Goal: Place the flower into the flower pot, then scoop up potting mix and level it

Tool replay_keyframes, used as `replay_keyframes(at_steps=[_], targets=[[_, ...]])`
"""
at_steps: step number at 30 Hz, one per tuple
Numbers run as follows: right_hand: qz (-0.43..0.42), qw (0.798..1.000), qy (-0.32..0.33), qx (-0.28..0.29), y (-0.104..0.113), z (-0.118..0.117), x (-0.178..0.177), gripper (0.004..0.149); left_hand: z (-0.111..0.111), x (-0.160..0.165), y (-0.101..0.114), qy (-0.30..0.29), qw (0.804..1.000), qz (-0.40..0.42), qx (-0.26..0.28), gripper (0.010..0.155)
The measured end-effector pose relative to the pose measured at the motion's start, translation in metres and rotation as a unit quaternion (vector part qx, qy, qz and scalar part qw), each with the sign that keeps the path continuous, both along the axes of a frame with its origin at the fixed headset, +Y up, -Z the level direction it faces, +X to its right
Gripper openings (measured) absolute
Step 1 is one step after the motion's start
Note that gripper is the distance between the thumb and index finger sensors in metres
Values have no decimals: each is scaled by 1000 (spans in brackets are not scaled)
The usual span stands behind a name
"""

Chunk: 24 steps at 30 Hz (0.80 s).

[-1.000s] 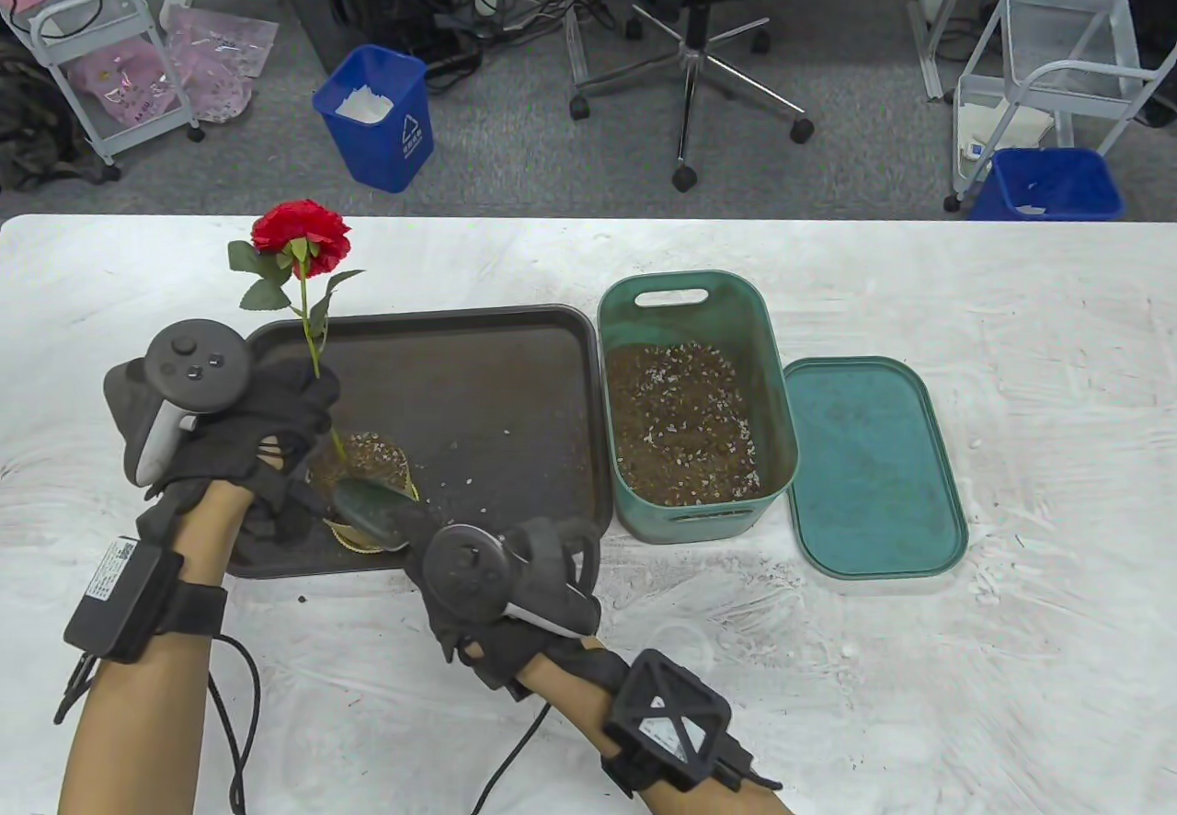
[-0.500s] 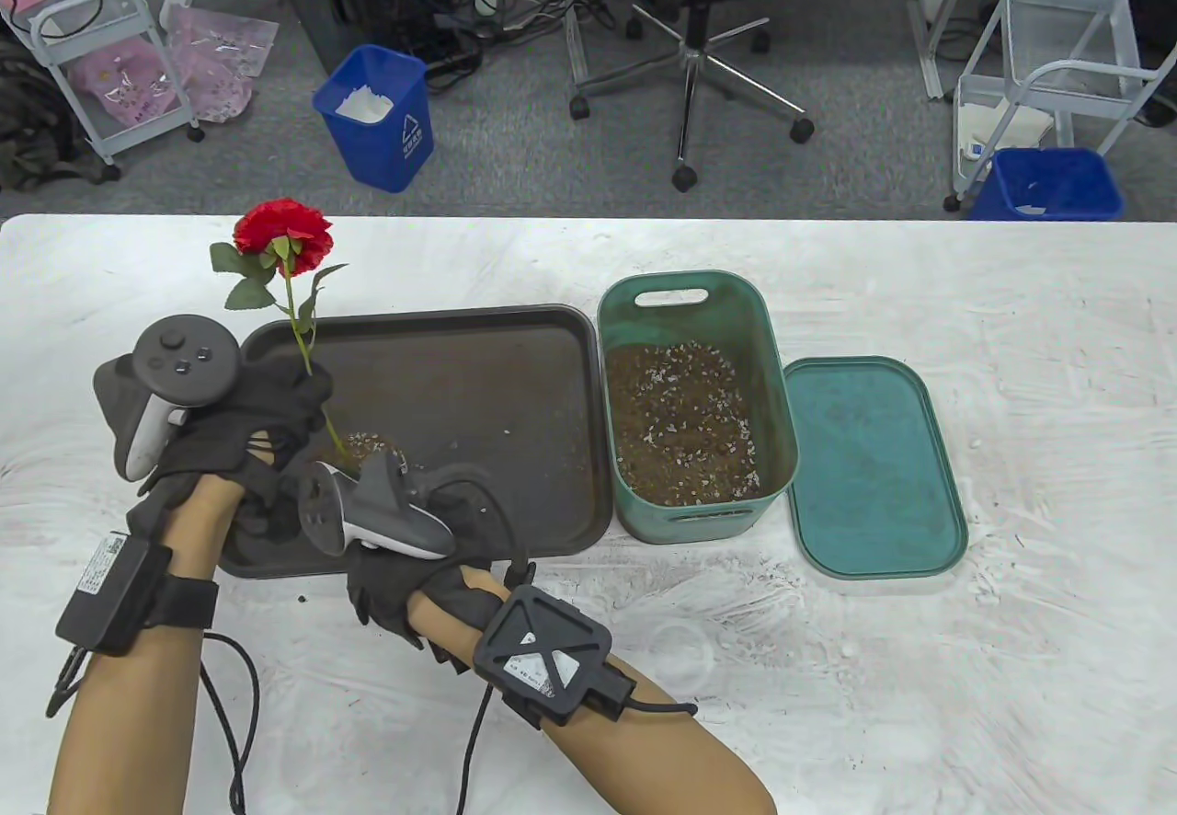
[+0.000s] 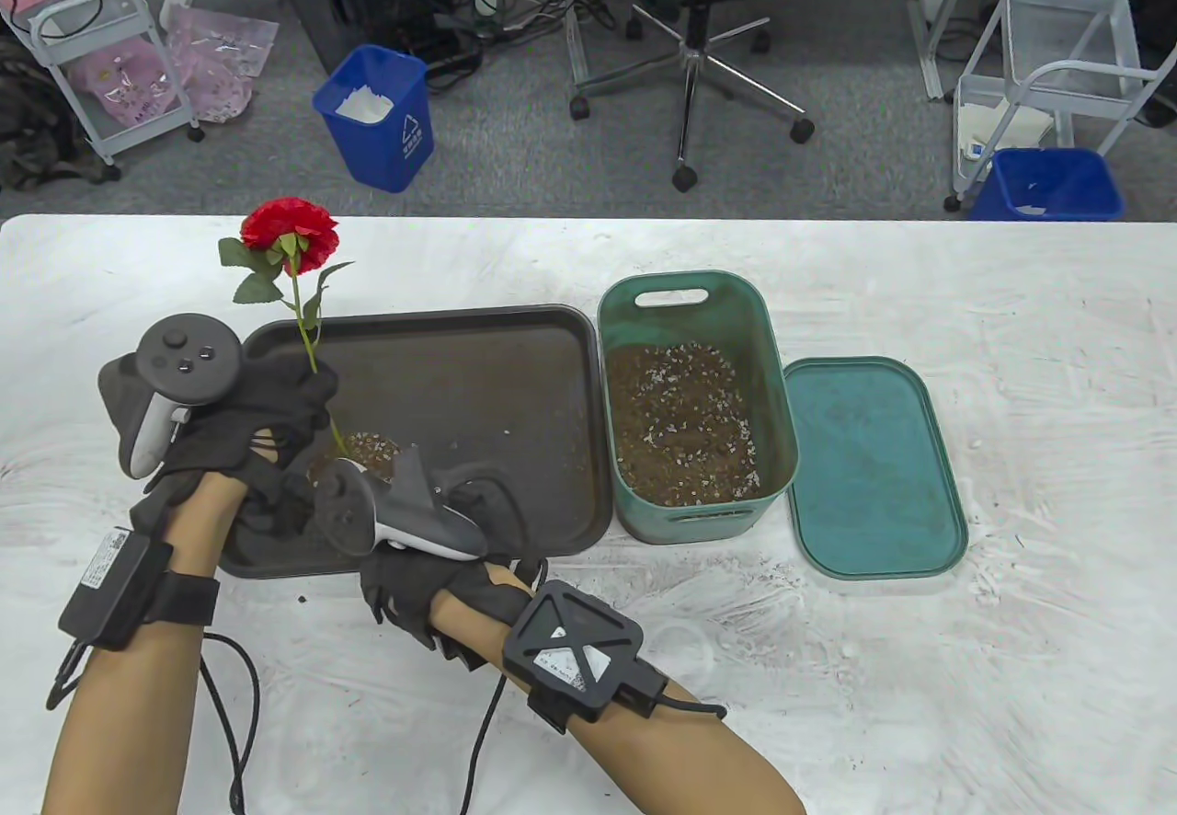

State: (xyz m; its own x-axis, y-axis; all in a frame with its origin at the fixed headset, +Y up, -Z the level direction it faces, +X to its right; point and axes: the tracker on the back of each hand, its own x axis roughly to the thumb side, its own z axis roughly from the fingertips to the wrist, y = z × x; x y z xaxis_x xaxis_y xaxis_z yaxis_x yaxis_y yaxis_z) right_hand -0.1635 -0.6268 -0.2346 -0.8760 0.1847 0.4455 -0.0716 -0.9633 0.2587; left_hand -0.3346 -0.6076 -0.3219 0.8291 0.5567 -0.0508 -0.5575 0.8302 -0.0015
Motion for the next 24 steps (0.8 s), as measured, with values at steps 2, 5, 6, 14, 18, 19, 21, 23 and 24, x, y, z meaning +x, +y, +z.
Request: replay_keyframes(at_steps=[2,5,6,14,18,19,21,23,24], targets=[[31,999,0,-23,-4,-1,-5,47,0,0,0,-2,1000,-3,1,42],[56,996,-7,-62,-5,-6,-12,45,0,0,-1,-2,1000,-2,2,42],[56,996,-6,-62,-5,-7,-13,46,1,-1,0,0,1000,0,3,42],[-37,999,-16,-23,0,-3,33,48,3,-5,-1,9,1000,6,3,42],[-23,999,-15,-26,-4,-2,34,48,4,-3,0,10,1000,3,5,42],[-29,999,-16,-29,-2,-3,37,48,5,-2,0,8,1000,0,6,42],[-71,996,-36,-36,7,-9,47,49,7,-2,2,5,1000,-4,8,42],[-83,994,-61,-35,13,-16,55,48,8,-3,2,4,1000,-3,9,42],[-79,994,-74,-16,12,-19,55,49,8,-3,2,4,1000,-3,9,42]])
